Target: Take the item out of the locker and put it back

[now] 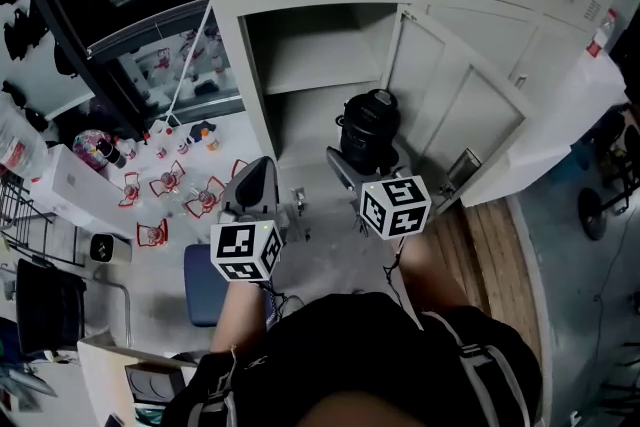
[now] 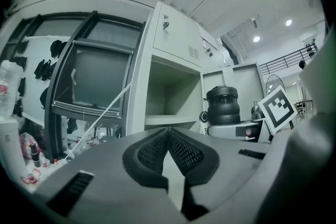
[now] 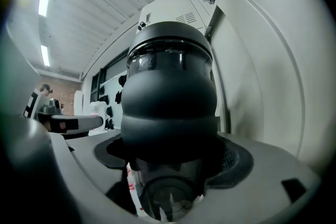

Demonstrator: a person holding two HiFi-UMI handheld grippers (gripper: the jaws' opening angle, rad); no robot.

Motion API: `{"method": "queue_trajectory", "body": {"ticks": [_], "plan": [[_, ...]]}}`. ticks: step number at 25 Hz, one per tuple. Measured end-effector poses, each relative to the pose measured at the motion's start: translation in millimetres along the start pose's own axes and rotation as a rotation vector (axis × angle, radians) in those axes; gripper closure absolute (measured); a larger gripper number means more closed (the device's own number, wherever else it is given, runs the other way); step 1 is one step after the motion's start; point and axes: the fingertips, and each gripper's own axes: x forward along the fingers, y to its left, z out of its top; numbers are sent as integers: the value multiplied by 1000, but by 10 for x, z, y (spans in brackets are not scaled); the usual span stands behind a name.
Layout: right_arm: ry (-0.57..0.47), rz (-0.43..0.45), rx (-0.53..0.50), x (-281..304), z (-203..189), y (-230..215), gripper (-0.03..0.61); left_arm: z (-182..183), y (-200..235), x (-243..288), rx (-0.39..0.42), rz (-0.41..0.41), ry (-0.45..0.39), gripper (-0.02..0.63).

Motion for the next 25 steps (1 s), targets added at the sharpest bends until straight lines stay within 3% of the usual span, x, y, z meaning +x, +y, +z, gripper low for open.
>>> {"method": "queue_trajectory", "body": {"ticks": [16, 25], "plan": [[-6, 5, -9, 152, -36, -41, 146, 7, 81, 158, 4, 13, 1, 601], [-37, 76, 25, 342, 205, 90, 149, -3, 205, 174, -4, 42, -3, 601]]}}
